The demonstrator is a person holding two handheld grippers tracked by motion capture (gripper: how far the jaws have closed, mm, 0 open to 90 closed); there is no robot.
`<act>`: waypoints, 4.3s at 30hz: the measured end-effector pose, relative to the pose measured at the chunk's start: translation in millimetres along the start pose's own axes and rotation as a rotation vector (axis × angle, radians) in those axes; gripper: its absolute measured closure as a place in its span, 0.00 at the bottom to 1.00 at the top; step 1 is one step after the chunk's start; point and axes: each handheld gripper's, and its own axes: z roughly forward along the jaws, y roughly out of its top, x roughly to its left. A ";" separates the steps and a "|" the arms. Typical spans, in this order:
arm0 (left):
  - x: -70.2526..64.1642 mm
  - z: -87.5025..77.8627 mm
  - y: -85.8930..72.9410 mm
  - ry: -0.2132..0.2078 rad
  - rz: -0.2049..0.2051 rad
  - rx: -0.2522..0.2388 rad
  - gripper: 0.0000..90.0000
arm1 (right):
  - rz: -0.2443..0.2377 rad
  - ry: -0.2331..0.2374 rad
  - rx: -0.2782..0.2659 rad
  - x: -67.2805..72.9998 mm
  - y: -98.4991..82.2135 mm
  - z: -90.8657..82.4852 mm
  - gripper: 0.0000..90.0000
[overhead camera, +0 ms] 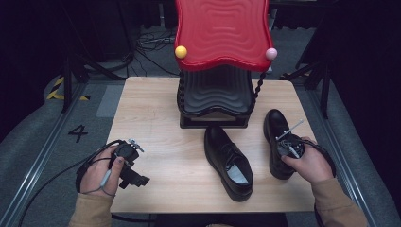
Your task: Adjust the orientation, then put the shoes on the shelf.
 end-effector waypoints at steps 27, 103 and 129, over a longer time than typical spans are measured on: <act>0.3 0.5 13.5 -0.014 0.030 -0.003 0.19 | -0.323 0.023 -0.006 63.2 -19.2 -41.7 0.89; -1.5 3.4 12.3 0.019 0.008 -0.007 0.19 | 0.023 0.144 -0.175 79.1 8.5 -14.9 0.49; -3.1 -2.9 -12.6 0.036 -0.026 -0.022 0.19 | 0.054 -0.037 -0.094 87.6 47.6 30.0 0.75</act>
